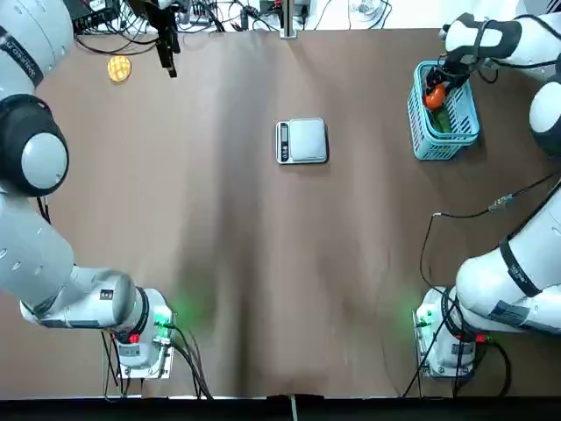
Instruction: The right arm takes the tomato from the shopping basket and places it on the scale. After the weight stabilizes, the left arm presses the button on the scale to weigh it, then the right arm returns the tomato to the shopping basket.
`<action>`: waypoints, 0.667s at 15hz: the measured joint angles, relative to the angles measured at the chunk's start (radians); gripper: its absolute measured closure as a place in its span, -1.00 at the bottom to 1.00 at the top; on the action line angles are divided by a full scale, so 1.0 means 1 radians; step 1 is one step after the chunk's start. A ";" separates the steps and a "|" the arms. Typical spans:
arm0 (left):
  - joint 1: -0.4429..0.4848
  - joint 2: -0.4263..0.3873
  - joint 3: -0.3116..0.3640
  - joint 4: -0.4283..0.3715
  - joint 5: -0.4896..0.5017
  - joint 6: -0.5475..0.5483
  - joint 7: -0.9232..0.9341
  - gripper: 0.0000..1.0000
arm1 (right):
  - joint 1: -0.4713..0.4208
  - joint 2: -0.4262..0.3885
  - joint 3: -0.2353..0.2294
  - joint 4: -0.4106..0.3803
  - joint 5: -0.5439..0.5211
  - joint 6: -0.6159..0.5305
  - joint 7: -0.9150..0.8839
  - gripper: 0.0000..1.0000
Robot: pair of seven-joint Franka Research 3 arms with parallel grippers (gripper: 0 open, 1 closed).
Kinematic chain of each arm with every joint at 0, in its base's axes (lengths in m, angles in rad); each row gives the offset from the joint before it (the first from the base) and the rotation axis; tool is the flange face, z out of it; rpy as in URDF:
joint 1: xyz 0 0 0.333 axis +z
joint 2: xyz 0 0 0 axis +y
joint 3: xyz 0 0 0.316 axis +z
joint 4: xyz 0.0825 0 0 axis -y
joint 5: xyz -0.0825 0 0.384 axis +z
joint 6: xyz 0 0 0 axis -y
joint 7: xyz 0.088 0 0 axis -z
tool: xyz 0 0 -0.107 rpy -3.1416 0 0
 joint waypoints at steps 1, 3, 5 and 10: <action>-0.017 0.000 0.000 0.000 0.016 0.008 0.000 -0.99 | 0.000 -0.012 0.000 0.000 0.000 -0.021 0.000 -0.53; -0.048 0.000 -0.001 0.001 0.031 0.030 -0.002 -0.98 | 0.000 -0.036 0.000 0.001 0.000 -0.062 0.000 -0.53; -0.059 0.006 -0.019 0.000 0.030 0.074 -0.001 -0.96 | 0.000 -0.081 0.000 0.002 0.000 -0.116 0.000 -0.53; -0.057 0.038 -0.130 0.000 0.023 0.163 -0.011 -0.90 | 0.001 -0.166 -0.001 0.002 -0.001 -0.208 -0.010 -0.53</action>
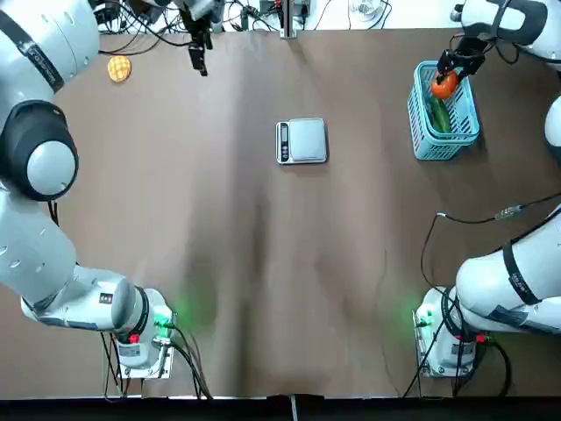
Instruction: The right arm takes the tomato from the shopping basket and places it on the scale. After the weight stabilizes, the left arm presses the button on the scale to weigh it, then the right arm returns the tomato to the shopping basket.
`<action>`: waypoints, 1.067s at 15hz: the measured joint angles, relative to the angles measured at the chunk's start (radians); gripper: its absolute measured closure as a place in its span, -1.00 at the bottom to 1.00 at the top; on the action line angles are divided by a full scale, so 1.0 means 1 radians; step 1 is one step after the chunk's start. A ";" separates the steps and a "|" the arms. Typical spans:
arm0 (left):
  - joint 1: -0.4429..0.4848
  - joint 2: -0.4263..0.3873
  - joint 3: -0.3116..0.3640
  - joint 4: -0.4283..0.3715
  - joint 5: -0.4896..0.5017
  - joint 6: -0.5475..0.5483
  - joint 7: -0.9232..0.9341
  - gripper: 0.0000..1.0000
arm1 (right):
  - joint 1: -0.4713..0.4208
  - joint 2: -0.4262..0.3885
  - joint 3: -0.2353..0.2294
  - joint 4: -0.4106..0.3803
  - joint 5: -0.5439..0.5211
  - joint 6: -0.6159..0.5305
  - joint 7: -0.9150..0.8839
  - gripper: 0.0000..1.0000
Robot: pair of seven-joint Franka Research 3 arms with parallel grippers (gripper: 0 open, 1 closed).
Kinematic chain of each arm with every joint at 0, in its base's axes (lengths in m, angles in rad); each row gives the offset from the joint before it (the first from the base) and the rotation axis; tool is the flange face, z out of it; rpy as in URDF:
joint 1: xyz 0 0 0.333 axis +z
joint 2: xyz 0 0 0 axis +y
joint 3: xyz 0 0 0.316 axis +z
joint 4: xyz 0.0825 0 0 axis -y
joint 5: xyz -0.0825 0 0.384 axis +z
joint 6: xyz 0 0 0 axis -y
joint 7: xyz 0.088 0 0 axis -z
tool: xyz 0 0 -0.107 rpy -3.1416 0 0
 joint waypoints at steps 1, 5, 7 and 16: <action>0.001 -0.002 -0.026 0.002 0.000 0.000 -0.014 -0.90 | 0.004 -0.018 0.002 0.000 0.000 -0.013 -0.004 -0.53; 0.001 -0.022 -0.068 0.012 0.000 -0.005 -0.098 -0.90 | 0.060 -0.078 0.006 0.000 0.000 -0.029 -0.005 -0.53; 0.000 -0.015 -0.068 0.009 0.000 -0.006 -0.122 -0.81 | 0.101 -0.101 0.008 0.000 0.000 -0.043 -0.005 -0.53; -0.040 0.032 -0.068 0.007 0.101 -0.003 -0.188 0.56 | 0.389 -0.129 0.018 0.007 0.000 -0.046 0.046 -0.53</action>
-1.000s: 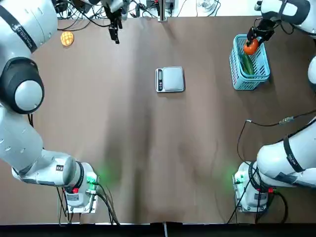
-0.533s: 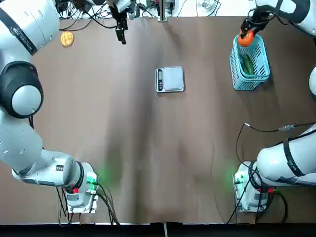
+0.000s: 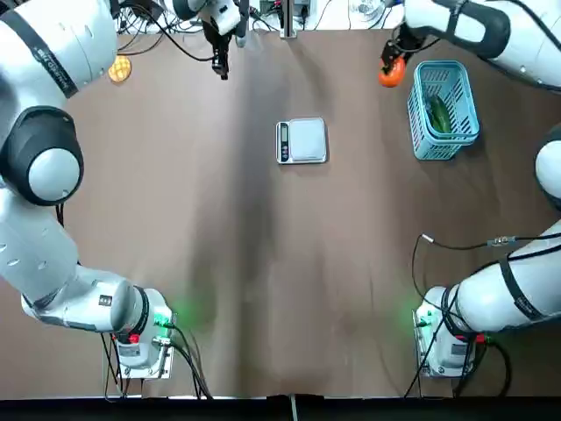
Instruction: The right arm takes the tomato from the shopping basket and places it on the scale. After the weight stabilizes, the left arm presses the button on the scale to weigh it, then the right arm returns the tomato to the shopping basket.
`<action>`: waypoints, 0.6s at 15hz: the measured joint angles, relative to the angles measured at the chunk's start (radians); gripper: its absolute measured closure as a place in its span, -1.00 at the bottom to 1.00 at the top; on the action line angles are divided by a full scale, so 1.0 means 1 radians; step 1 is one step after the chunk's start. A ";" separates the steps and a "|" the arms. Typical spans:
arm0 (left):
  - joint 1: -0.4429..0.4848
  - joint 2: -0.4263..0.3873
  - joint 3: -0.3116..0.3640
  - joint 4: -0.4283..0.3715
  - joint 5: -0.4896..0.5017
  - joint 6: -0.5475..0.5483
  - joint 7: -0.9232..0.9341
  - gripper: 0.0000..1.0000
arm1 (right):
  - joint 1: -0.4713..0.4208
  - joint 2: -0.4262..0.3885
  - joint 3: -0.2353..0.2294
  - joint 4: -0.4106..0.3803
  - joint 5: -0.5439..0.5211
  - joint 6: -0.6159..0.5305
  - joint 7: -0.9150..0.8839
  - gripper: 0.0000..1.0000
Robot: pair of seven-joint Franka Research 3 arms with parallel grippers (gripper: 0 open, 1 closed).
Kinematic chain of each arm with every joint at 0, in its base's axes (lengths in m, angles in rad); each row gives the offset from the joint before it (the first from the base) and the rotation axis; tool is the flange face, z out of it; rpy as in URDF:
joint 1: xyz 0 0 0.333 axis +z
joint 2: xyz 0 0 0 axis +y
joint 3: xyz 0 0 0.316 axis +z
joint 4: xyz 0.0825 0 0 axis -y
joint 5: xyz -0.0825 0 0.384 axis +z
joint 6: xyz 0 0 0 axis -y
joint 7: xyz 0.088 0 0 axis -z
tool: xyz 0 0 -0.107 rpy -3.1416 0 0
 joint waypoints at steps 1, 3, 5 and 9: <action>-0.003 0.017 0.000 0.000 0.020 0.003 -0.024 0.89 | 0.065 0.001 0.000 0.023 0.001 0.003 0.073 -0.53; -0.012 0.026 -0.001 0.001 0.035 0.007 -0.025 0.96 | 0.129 0.015 0.001 0.043 0.002 0.012 0.139 -0.53; -0.032 0.026 -0.001 0.005 0.038 0.008 -0.031 0.99 | 0.178 0.044 0.001 0.048 0.003 0.053 0.220 -0.53; -0.063 0.030 -0.002 0.007 0.038 0.047 -0.041 0.98 | 0.244 0.134 0.001 0.048 0.119 0.172 0.280 -0.53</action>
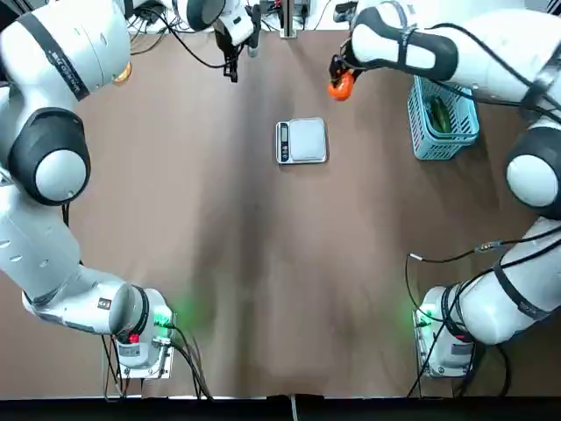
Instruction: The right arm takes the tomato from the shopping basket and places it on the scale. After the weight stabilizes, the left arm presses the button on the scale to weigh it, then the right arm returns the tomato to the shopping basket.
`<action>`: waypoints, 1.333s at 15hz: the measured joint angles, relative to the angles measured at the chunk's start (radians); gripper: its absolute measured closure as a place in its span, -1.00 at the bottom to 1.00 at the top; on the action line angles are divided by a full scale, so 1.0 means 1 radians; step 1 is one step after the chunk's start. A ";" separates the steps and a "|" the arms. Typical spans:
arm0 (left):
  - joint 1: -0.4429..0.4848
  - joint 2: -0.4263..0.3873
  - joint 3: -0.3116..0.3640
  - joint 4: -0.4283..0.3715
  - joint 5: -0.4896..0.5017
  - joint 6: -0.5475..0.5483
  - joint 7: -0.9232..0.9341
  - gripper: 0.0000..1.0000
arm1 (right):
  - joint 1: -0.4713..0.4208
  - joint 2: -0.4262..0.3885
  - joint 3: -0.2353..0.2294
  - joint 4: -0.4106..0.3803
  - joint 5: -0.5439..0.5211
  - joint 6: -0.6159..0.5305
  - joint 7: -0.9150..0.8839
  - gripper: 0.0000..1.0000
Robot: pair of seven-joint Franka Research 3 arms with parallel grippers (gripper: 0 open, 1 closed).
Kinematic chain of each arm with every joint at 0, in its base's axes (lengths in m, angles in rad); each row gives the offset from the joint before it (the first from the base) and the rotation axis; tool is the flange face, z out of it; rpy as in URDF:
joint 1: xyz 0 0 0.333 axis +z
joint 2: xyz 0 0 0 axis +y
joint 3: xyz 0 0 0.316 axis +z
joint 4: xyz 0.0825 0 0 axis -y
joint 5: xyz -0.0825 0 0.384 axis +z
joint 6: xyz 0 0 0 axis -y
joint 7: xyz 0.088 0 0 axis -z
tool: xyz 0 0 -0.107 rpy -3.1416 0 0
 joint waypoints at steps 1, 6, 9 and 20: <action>-0.003 0.006 0.000 0.000 0.000 0.015 -0.001 0.98 | 0.008 0.023 0.000 0.000 0.048 0.025 0.000 -0.53; -0.024 0.067 -0.001 0.001 -0.033 0.086 -0.006 0.98 | 0.028 0.102 0.000 0.000 0.174 0.078 -0.001 -0.53; -0.047 0.114 -0.001 0.006 -0.051 0.116 -0.020 0.98 | 0.031 0.127 0.000 -0.004 0.263 0.079 -0.023 -0.53; -0.087 0.204 0.001 0.013 -0.051 0.177 -0.068 0.98 | 0.017 0.227 -0.014 -0.014 0.426 0.120 -0.211 -0.53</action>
